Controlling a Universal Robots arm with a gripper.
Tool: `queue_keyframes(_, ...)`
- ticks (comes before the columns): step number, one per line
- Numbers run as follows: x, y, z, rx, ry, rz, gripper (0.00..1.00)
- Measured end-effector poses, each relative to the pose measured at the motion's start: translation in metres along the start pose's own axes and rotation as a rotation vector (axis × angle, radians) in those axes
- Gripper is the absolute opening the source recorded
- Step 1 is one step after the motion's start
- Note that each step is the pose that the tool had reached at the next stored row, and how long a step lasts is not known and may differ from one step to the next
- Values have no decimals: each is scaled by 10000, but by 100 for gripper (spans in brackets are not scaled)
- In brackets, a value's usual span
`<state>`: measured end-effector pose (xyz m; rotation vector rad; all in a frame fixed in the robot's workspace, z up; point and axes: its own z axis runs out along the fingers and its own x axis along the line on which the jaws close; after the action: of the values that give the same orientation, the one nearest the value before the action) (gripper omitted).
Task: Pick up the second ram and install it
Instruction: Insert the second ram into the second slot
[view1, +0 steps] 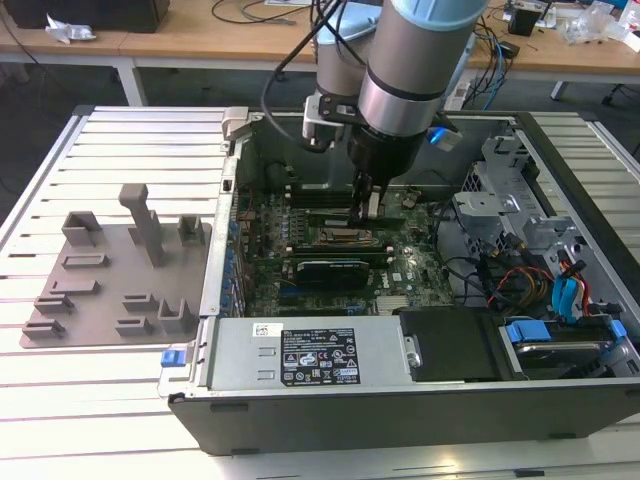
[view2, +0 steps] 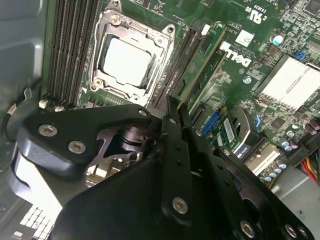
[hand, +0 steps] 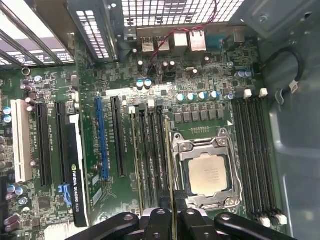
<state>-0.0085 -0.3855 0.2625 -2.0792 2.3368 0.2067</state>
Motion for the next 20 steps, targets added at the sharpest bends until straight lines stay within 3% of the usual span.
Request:
queue_keyframes(3, 4, -2, 47, 0, 0, 0, 14)
queue_keyframes(6, 17, -7, 173, 0, -1, 2, 14)
queue_keyframes(10, 60, 77, 232, 0, -1, -1, 14)
queue_keyframes(20, 87, 110, 364, -8, 8, -75, 14)
